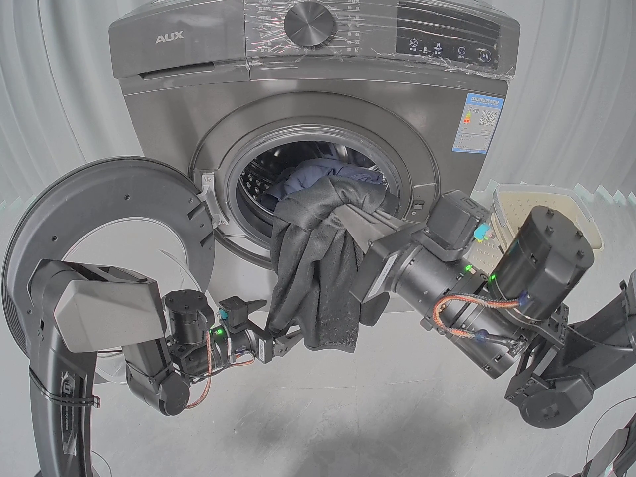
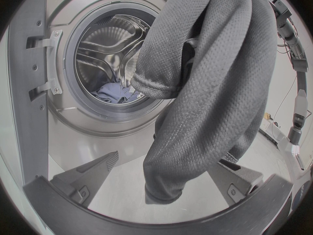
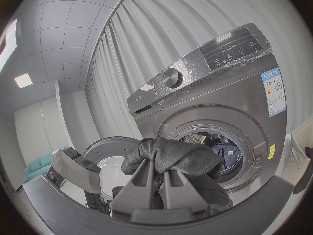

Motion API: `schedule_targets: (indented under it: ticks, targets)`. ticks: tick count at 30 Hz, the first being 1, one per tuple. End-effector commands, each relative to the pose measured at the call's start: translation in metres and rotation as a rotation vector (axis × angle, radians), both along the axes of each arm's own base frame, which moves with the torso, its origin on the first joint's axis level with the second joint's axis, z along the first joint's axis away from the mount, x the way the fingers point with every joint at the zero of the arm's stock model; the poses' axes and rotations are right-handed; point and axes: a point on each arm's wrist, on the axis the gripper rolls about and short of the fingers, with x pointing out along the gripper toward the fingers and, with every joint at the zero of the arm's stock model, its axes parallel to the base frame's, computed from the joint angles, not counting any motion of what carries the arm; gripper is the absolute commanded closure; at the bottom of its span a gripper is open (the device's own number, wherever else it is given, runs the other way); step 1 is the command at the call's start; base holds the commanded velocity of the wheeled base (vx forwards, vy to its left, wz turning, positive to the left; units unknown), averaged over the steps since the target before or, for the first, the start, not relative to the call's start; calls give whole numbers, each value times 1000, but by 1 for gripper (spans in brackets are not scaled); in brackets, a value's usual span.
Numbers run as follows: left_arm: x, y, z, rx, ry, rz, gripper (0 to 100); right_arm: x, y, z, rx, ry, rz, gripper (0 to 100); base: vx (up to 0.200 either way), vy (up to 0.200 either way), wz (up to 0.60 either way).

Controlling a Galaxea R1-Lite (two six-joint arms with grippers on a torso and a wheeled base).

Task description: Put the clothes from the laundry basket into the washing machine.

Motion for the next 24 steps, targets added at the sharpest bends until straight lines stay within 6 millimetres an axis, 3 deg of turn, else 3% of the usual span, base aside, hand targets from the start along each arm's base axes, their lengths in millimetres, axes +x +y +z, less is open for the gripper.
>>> schedule_targets:
  ticks: [1, 9, 10, 18, 23, 24]
  targets:
    - [2, -3, -2, -10, -10, -6, 0, 0, -1, 0, 1, -1, 0, 100, 0, 0, 0]
    - [2, -7, -1, -11, -24, -16, 0, 0, 0, -2, -4, 3, 0, 100, 0, 0, 0]
    - [2, -7, -1, -11, -24, -16, 100, 0, 0, -3, -5, 4, 0, 100, 0, 0, 0]
    - [-1, -6, 8, -15, -42, -18, 100, 3, 0, -6, -15, 12, -6, 100, 0, 0, 0]
    - [-16, -4, 24, -15, -53, -34, 100, 9, 1, -14, -33, 25, -11, 100, 0, 0, 0]
    - [-30, -5, 34, -15, -51, -56, 100, 11, 3, -19, -44, 34, -8, 100, 0, 0, 0]
